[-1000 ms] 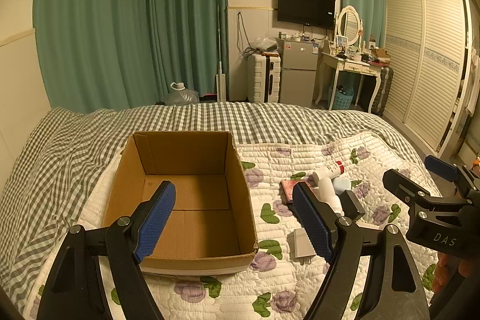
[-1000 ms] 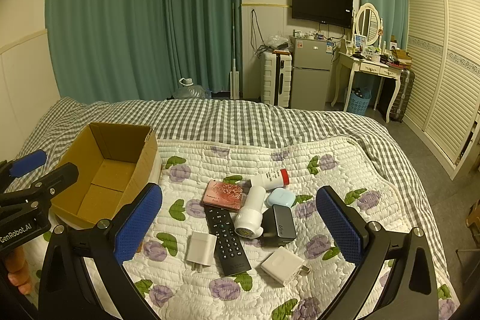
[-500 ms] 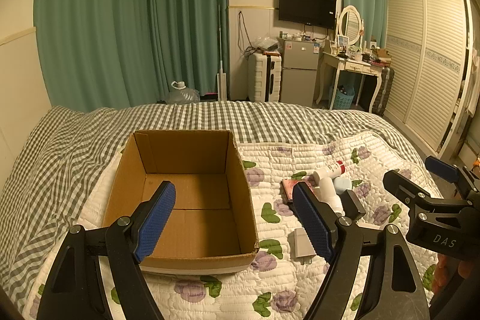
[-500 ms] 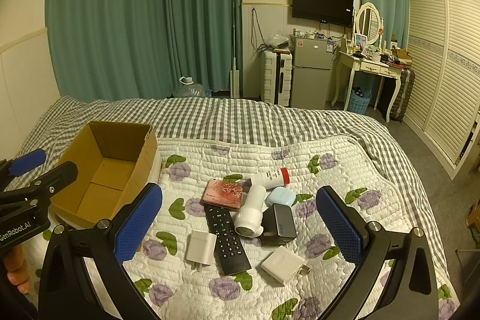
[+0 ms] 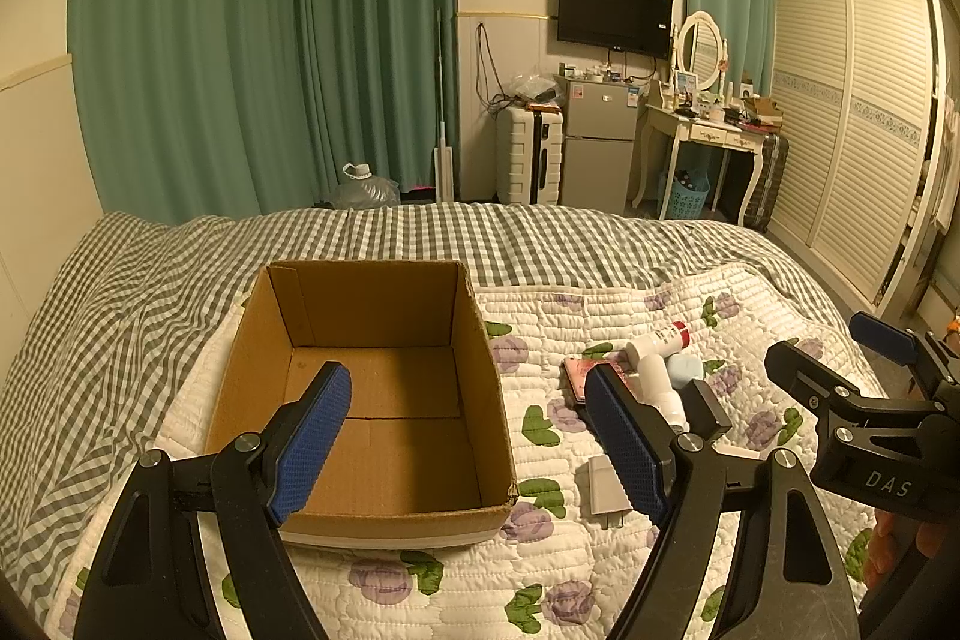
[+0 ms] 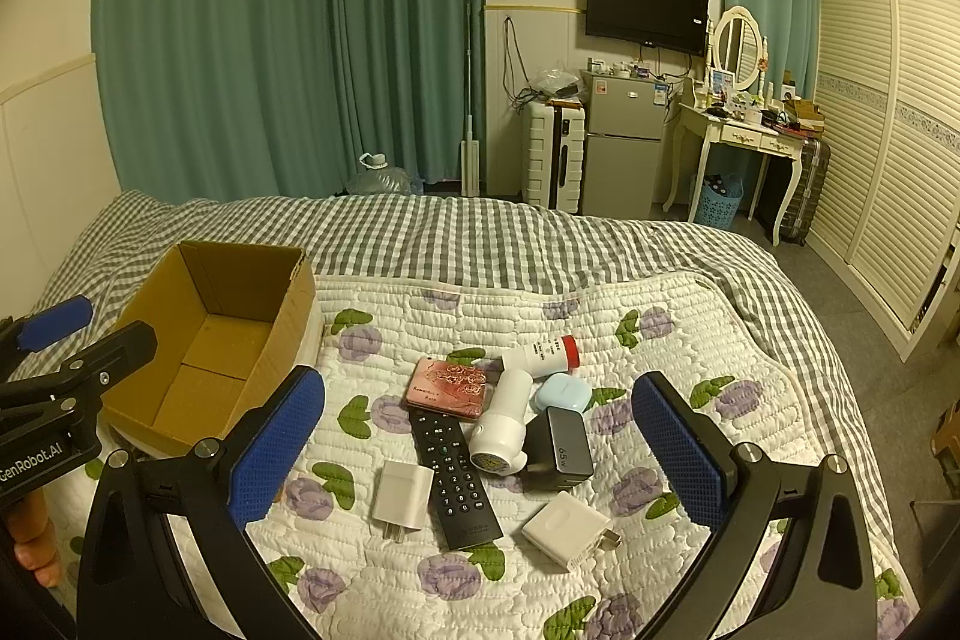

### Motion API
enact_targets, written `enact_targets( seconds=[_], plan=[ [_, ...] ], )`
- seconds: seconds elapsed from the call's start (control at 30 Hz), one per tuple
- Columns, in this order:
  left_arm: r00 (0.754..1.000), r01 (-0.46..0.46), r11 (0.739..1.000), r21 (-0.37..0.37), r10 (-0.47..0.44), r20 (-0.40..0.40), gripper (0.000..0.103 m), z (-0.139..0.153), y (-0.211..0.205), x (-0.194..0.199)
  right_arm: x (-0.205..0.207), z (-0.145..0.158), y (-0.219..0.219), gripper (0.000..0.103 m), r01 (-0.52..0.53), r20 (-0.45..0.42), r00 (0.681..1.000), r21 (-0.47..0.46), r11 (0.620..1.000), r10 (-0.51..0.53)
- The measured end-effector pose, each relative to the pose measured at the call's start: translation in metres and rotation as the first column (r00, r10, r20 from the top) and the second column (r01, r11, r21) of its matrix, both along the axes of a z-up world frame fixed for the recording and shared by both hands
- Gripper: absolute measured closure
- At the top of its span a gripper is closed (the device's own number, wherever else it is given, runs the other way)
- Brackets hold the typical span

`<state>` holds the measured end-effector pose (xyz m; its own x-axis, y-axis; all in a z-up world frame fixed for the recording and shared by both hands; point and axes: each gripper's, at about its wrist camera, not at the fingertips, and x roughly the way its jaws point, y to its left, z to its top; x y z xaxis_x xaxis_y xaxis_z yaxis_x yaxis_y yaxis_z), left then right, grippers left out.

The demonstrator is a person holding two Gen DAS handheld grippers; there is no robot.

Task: Organize rigid objects
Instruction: 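Move both tools down toward the white chargers on the quilt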

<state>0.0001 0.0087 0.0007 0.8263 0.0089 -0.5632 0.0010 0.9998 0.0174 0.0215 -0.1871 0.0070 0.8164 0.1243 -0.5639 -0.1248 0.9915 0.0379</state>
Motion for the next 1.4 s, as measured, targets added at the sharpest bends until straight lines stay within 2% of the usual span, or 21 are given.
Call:
enact_targets(
  seconds=[0.53,0.67,0.77,0.93,1.03,1.2,1.33,1.4],
  plan=[
    [1.0,0.001,1.0,-0.001,-0.001,0.001,0.02,0.001,-0.001,-0.001,-0.002,-0.001,0.004,0.0,-0.001,0.004,1.0,0.0,1.0,0.001],
    [1.0,0.016,1.0,0.0,-0.016,0.007,0.02,0.003,-0.006,-0.003,-0.004,0.007,0.005,0.0,-0.002,0.011,1.0,0.0,1.0,0.002],
    [0.999,0.035,0.999,-0.003,-0.035,0.014,0.02,0.007,-0.013,-0.005,-0.005,0.002,-0.001,0.0,-0.004,0.022,1.0,-0.003,1.0,0.004],
    [0.997,0.07,0.997,-0.016,-0.07,0.016,0.02,0.008,-0.029,-0.01,-0.016,0.014,-0.017,0.0,0.017,0.056,0.998,-0.024,1.0,-0.016],
    [0.995,0.1,0.995,-0.011,-0.1,-0.023,0.02,-0.004,-0.046,-0.007,-0.02,0.013,-0.04,0.0,0.057,0.045,0.997,-0.024,0.998,-0.056],
    [0.978,0.169,0.986,0.01,-0.166,-0.126,0.02,-0.042,-0.083,0.003,-0.017,-0.019,-0.069,0.0,0.119,-0.054,0.991,-0.049,0.992,-0.121],
    [0.957,0.209,0.978,0.015,-0.202,-0.209,0.023,-0.081,-0.106,0.013,0.0,-0.05,-0.067,0.0,0.093,-0.155,0.982,-0.101,0.991,-0.108],
    [0.937,0.244,0.97,0.007,-0.234,-0.261,0.023,-0.104,-0.116,0.021,0.009,-0.069,-0.064,0.0,0.052,-0.222,0.972,-0.116,0.992,-0.077]
  ],
)
